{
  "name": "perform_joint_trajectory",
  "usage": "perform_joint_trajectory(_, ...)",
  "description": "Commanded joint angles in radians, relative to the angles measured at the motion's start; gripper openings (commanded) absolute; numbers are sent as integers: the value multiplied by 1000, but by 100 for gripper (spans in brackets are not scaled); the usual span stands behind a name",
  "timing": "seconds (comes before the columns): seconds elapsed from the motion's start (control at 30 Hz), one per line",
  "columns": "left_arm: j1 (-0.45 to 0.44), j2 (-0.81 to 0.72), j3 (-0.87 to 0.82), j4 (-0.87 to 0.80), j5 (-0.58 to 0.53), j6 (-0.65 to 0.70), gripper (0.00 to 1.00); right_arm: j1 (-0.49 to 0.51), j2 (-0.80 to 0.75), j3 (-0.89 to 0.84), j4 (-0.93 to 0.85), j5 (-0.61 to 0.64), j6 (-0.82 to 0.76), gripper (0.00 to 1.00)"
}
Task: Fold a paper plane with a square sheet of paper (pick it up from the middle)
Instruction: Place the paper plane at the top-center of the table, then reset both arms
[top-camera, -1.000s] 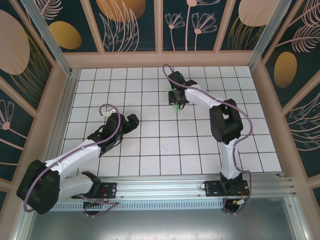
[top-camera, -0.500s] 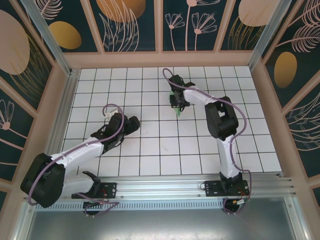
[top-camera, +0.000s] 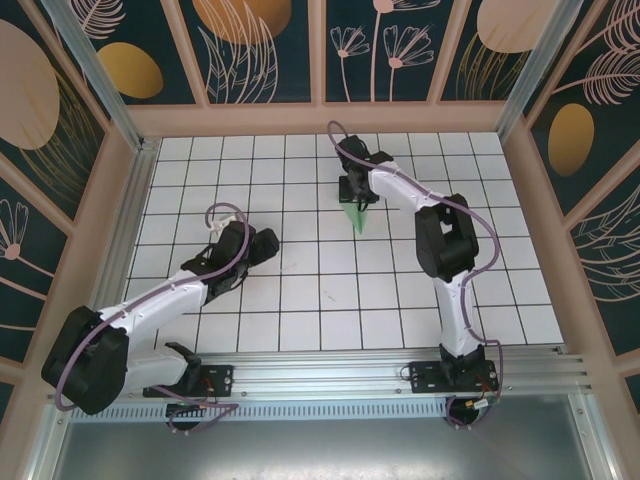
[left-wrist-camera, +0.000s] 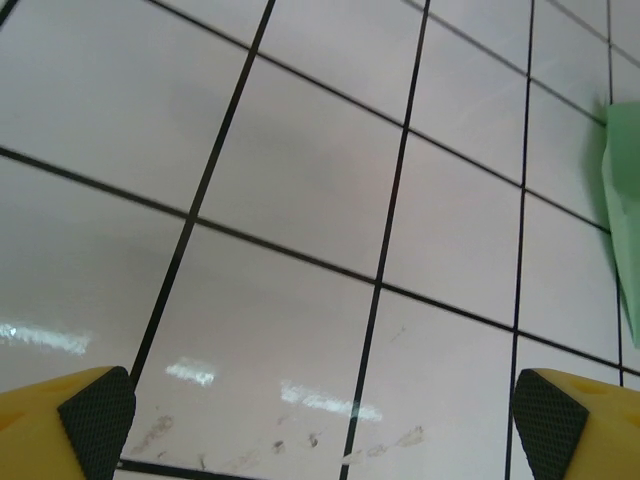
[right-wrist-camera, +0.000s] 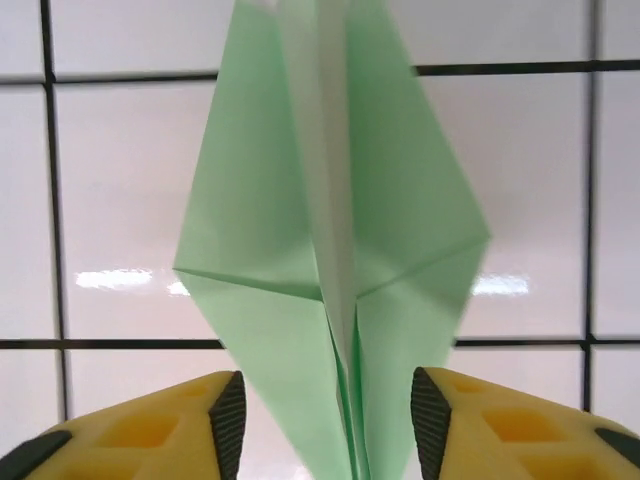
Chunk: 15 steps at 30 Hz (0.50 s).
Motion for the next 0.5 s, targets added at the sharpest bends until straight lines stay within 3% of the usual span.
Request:
perform_joint_trajectory(0.0,7,-36,81,-62,-100,70,98,-1,-206,1,-12,76,32,66)
perform_joint_trajectory(0.23,46,-90,163,-58,-291,212,98,-32,-607,-304,250,332,15,98)
perform_joint_trajectory(0.47,183,-205,69,66,-458,321,98,-215,-986,-773,607,421,24,99)
